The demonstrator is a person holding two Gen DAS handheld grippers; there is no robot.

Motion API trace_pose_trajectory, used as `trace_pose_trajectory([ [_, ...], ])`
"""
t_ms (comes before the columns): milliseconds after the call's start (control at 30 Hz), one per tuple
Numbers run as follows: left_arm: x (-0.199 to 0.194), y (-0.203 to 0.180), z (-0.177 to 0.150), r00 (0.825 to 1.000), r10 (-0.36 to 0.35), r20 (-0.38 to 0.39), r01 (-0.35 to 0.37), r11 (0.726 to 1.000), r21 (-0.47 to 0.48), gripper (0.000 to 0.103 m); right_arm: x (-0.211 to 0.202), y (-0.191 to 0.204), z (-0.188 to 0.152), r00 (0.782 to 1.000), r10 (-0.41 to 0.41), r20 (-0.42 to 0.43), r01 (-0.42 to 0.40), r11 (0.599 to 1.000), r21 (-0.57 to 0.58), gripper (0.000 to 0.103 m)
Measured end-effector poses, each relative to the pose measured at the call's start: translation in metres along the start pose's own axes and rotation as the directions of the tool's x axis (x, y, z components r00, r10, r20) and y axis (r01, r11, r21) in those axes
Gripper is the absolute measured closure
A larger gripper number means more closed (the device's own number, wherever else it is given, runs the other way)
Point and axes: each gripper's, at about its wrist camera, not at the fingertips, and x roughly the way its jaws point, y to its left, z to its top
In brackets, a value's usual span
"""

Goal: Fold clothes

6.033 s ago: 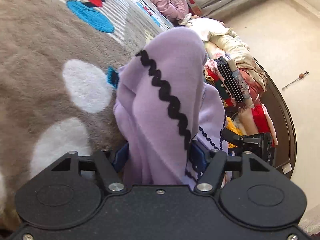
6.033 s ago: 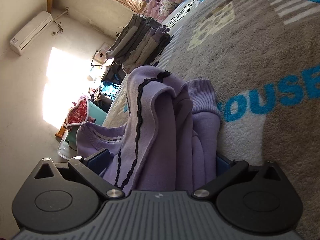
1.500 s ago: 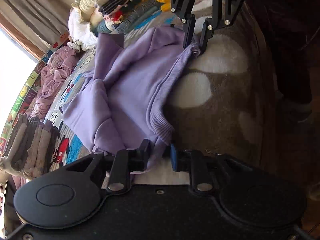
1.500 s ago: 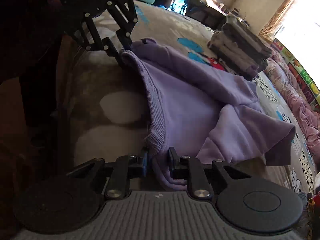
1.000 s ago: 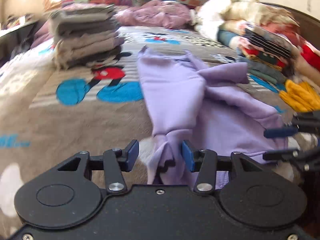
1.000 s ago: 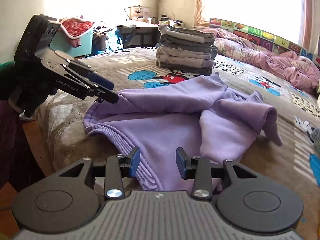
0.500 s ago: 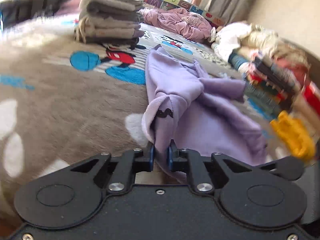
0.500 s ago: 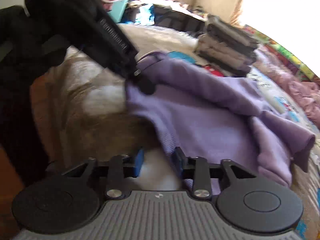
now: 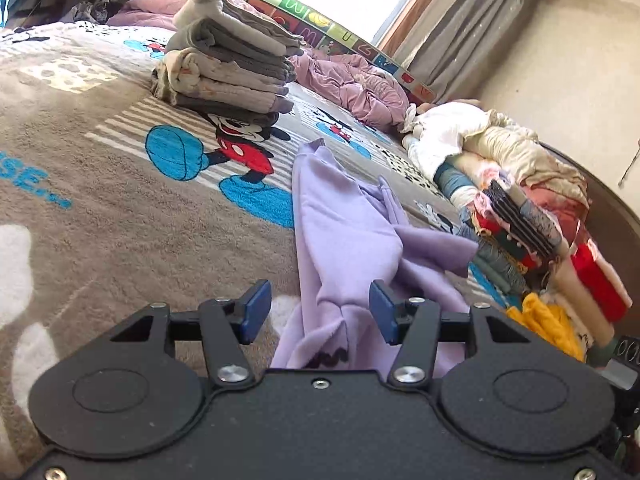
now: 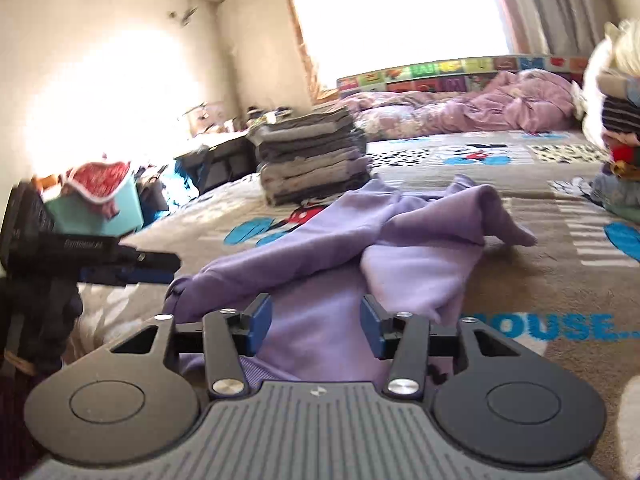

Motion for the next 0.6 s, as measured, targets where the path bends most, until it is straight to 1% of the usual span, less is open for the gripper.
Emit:
trace_pose_trajectory([
  [67, 0.011, 0.005, 0.014, 1.0, -0.005, 0.006, 0.005, 1.0, 0.001, 0.05, 0.006, -0.026, 0.005, 1.0, -0.021, 0.014, 0.02, 0.997, 0.08, 0.048],
  [100, 0.016, 0.007, 0.021, 1.0, -0.008, 0.008, 0.008, 1.0, 0.0, 0.05, 0.008, -0.039, 0.007, 0.999, -0.032, 0.02, 0.03, 0.992, 0.12, 0.046],
  [167, 0.03, 0.014, 0.031, 1.0, -0.022, 0.005, 0.022, 1.0, -0.01, 0.05, 0.018, -0.06, 0.01, 0.998, -0.057, 0.015, 0.054, 0.983, 0.178, 0.045],
  [233, 0.047, 0.019, 0.038, 0.999, -0.041, -0.017, 0.04, 0.999, -0.023, 0.05, 0.03, -0.081, 0.01, 0.998, -0.069, 0.007, 0.065, 0.963, 0.261, 0.044],
  [267, 0.057, 0.022, 0.041, 0.998, -0.053, -0.035, 0.052, 0.998, -0.031, 0.05, 0.037, -0.091, 0.01, 0.998, -0.068, 0.001, 0.064, 0.951, 0.302, 0.044],
  [333, 0.075, 0.026, 0.046, 0.995, -0.077, -0.07, 0.073, 0.996, -0.048, 0.05, 0.054, -0.107, 0.009, 0.998, -0.052, -0.028, 0.058, 0.924, 0.379, 0.037],
  [400, 0.095, 0.03, 0.052, 0.989, -0.105, -0.101, 0.098, 0.992, -0.075, 0.05, 0.066, -0.115, 0.007, 0.999, -0.022, -0.046, 0.04, 0.902, 0.429, 0.036],
  [433, 0.105, 0.031, 0.056, 0.985, -0.125, -0.117, 0.115, 0.989, -0.091, 0.05, 0.073, -0.118, 0.007, 0.999, -0.004, -0.054, 0.028, 0.891, 0.453, 0.032],
  [467, 0.116, 0.031, 0.059, 0.979, -0.146, -0.141, 0.133, 0.986, -0.1, 0.047, 0.079, -0.121, 0.007, 0.998, 0.009, -0.063, 0.022, 0.886, 0.463, 0.03],
  [500, 0.128, 0.031, 0.063, 0.973, -0.163, -0.163, 0.147, 0.983, -0.108, 0.046, 0.085, -0.121, 0.01, 0.997, 0.014, -0.076, 0.022, 0.893, 0.451, 0.028],
  [533, 0.139, 0.031, 0.066, 0.971, -0.157, -0.179, 0.14, 0.985, -0.105, 0.046, 0.092, -0.122, 0.013, 0.996, 0.019, -0.089, 0.022, 0.9, 0.435, 0.027],
  [600, 0.161, 0.031, 0.072, 0.967, -0.147, -0.21, 0.129, 0.987, -0.099, 0.046, 0.104, -0.128, 0.018, 0.992, 0.047, -0.113, 0.007, 0.899, 0.439, 0.026],
])
